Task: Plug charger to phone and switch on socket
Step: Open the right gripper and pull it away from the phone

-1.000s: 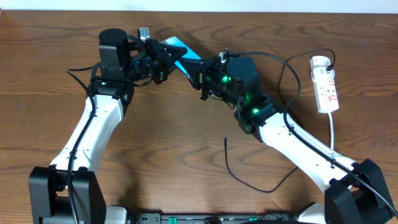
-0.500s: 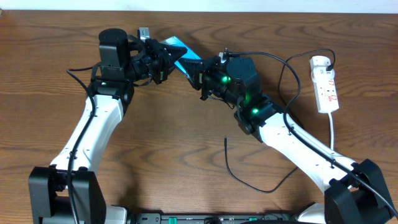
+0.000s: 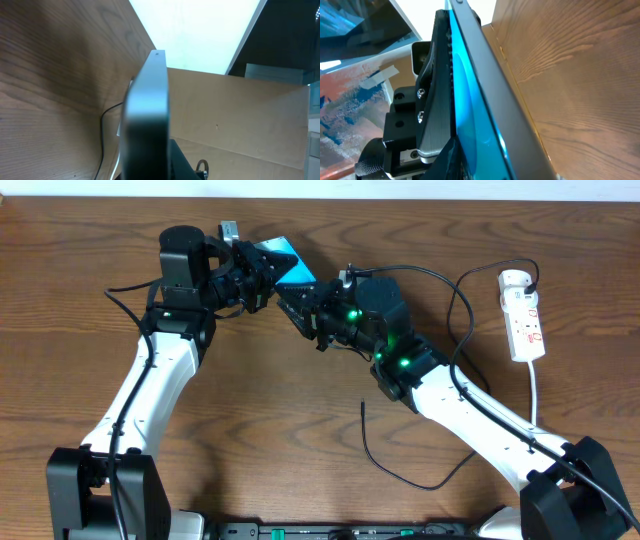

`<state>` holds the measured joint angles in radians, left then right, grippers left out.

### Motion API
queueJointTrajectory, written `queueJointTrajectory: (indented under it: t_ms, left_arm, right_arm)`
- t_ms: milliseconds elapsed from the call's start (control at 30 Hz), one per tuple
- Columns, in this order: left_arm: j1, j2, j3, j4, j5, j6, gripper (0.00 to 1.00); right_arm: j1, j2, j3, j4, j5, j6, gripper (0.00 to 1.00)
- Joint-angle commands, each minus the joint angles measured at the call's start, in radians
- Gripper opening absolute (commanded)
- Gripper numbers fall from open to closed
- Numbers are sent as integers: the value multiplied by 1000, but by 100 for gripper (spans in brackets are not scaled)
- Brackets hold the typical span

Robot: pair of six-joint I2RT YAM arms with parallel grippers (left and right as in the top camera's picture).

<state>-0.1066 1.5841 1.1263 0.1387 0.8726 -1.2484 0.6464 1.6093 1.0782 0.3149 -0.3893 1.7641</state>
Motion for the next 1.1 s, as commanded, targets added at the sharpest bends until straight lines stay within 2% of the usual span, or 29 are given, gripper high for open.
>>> queueJointTrajectory:
  t_ms: [0,267,433,700,767,900,1067]
  left_arm:
    - [-5,-7,20,28,-21,21,7]
    - [-5,-7,20,28,-17,21,7]
    - [-5,-7,20,28,-11,21,7]
    - [-3,-7,20,28,-9,21,7]
    - [1,-7,20,28,-8,21,7]
    - [16,-7,20,28,3,21,7]
    - [37,-7,20,27,10,25,7]
  right_arm:
    - [38,1,-13,-20,-109,-34,22]
    - [38,1,-13,-20,-106,-34,25]
    - [38,1,-13,-20,-106,-34,34]
    - [38,1,-13,-20,-99,-45,36]
    - [38,1,-13,-20,-99,-45,41]
    - [37,1,-13,-19,-98,-56,62]
    - [34,1,-13,-19,-95,-64,69]
